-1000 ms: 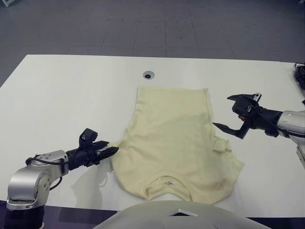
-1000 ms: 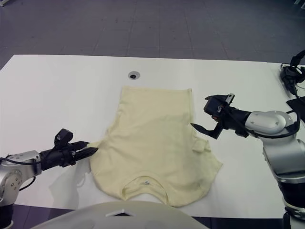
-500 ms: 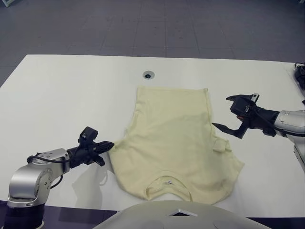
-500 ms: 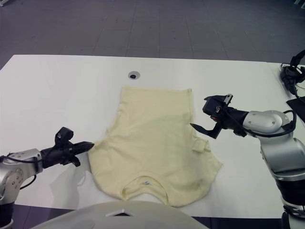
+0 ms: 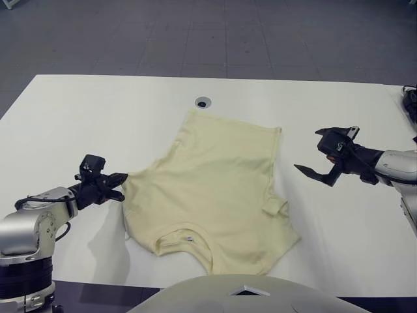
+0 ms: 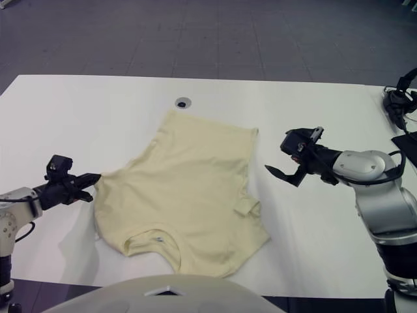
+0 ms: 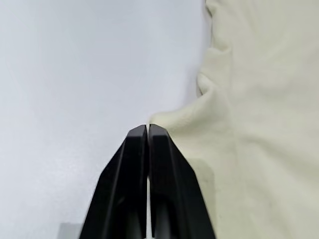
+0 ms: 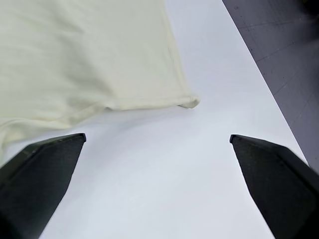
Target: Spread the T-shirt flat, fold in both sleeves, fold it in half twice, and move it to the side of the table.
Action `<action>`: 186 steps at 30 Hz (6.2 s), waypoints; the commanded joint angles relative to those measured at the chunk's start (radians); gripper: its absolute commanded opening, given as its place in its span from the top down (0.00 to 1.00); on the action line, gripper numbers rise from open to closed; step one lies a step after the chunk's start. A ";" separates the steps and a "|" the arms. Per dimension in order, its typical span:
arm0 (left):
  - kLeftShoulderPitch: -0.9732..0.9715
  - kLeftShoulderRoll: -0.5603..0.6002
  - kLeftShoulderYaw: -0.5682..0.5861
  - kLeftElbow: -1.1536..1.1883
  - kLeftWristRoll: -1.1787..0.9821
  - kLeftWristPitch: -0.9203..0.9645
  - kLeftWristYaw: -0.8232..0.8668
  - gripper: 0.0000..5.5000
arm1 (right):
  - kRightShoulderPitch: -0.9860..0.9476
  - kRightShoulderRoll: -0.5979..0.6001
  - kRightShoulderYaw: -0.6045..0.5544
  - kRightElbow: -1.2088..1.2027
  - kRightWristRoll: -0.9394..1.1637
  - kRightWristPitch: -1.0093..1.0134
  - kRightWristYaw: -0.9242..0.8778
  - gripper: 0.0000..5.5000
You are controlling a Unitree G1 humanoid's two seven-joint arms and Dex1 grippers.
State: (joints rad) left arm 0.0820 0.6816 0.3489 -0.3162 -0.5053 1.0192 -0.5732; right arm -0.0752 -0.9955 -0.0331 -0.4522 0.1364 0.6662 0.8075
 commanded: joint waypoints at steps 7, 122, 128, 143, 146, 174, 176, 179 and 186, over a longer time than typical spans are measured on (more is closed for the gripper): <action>0.002 0.082 0.015 -0.309 -0.106 0.173 0.008 1.00 | 0.070 0.011 -0.038 -0.104 0.000 0.090 -0.056 0.02; -0.196 -0.097 -0.467 -0.067 0.028 0.100 0.118 1.00 | -0.041 0.058 0.082 -0.074 -0.015 0.102 -0.104 0.02; -0.210 -0.125 -0.378 -0.124 -0.034 0.146 0.114 0.81 | -0.015 0.052 0.064 -0.086 -0.002 0.109 -0.093 0.02; -0.226 -0.164 0.242 -0.353 -0.283 0.432 0.253 0.34 | 0.449 0.129 -0.387 -0.314 0.541 0.879 0.071 0.02; -0.226 -0.201 0.222 -0.376 -0.288 0.441 0.285 0.25 | 0.467 0.137 -0.341 -0.281 0.527 0.851 0.034 0.06; -0.250 -0.171 0.108 -0.343 -0.257 0.401 0.310 0.02 | 0.486 0.111 -0.154 -0.258 0.530 0.668 -0.107 1.00; -0.250 -0.171 0.107 -0.342 -0.256 0.399 0.312 0.02 | 0.472 0.102 -0.162 -0.240 0.528 0.660 -0.109 1.00; -0.245 -0.174 0.110 -0.345 -0.255 0.397 0.314 0.02 | 0.437 0.076 -0.181 -0.173 0.504 0.635 -0.113 1.00; -0.236 -0.203 0.099 -0.354 -0.249 0.390 0.340 0.02 | 0.295 -0.016 -0.178 0.029 0.439 0.545 -0.090 1.00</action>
State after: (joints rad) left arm -0.1542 0.4886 0.4592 -0.6626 -0.7668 1.4153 -0.2456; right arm 0.2384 -0.9822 -0.2217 -0.4570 0.5971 1.2093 0.7207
